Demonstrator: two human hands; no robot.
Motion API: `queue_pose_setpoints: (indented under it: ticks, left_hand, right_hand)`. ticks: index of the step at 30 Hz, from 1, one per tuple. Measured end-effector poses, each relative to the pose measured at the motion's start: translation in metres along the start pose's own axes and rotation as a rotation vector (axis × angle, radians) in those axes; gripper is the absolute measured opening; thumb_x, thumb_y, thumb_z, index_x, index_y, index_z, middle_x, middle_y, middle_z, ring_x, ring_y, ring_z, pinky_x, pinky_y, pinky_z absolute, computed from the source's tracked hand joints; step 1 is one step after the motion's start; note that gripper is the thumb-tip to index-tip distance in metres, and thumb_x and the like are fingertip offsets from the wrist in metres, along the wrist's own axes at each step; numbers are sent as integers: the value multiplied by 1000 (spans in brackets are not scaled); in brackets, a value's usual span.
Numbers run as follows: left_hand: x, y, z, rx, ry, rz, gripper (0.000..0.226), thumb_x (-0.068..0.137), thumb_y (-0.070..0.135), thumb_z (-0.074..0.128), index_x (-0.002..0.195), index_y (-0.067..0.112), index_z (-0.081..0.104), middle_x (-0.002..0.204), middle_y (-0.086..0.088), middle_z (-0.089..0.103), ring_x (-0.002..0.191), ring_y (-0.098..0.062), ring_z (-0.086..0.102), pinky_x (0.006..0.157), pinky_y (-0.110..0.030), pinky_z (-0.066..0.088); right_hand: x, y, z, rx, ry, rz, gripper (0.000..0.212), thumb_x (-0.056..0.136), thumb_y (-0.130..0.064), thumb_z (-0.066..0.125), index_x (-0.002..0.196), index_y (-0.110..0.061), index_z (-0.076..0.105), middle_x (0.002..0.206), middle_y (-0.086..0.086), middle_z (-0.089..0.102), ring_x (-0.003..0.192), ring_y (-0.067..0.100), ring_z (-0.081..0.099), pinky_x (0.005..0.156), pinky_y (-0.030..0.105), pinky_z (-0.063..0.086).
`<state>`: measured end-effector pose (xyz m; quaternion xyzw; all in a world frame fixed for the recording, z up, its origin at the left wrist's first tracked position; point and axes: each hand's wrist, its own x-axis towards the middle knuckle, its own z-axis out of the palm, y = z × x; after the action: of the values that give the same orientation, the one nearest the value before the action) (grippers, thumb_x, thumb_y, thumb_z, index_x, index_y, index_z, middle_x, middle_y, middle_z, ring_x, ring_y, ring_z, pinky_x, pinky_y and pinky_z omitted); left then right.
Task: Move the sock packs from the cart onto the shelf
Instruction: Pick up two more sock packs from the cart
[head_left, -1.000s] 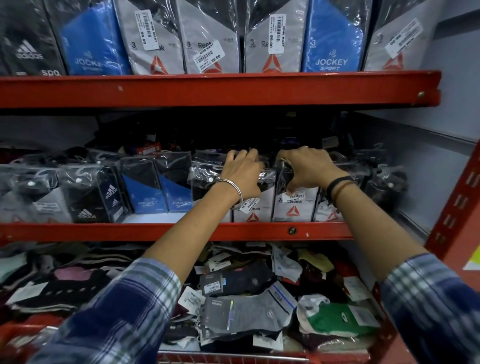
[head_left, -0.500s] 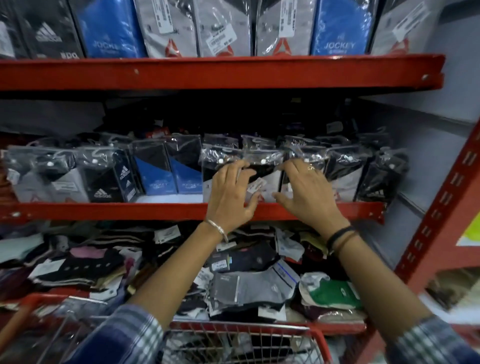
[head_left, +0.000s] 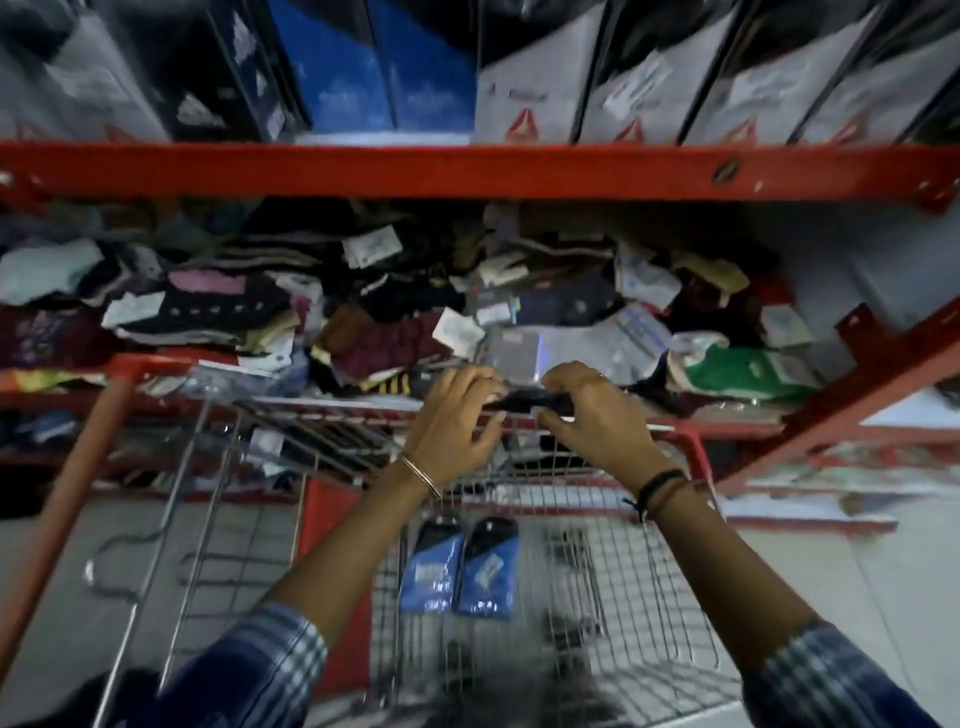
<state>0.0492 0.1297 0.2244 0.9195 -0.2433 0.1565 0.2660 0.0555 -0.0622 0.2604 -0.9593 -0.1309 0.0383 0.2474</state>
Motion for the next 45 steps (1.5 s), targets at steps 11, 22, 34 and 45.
queue_pose_setpoints:
  ticks: [11,22,34,45]
  left_hand:
    - [-127,-106,91,-39,-562,-374,44,82,36,44,107,4,59,109,-16,58,98,-35,54,82,-44,47]
    - [-161,-180,195,112,-1186,-362,114,66,22,81,149,10,3,158,-10,5,144,-25,8,117,-44,16]
    - [-140,-190,209,116,-1282,-314,111,52,26,85,142,15,22,147,-9,26,139,-28,17,115,-47,12]
    - [-138,-137,127,-33,-1062,-550,88,60,11,80,132,20,31,118,-9,62,98,-29,61,72,-28,46]
  right_hand:
    - [-2,41,168,3,-462,234,37,89,-32,58,122,-14,55,127,9,59,111,28,57,87,36,47]
    - [22,97,291,65,-842,414,82,71,-32,81,137,-8,38,139,14,44,126,34,44,105,44,40]
    - [30,91,319,-278,-870,227,81,50,-49,88,114,-12,55,118,7,58,112,26,52,97,37,39]
    - [-19,53,237,-166,-586,233,67,67,-34,79,118,-19,39,103,2,69,95,27,66,83,34,50]
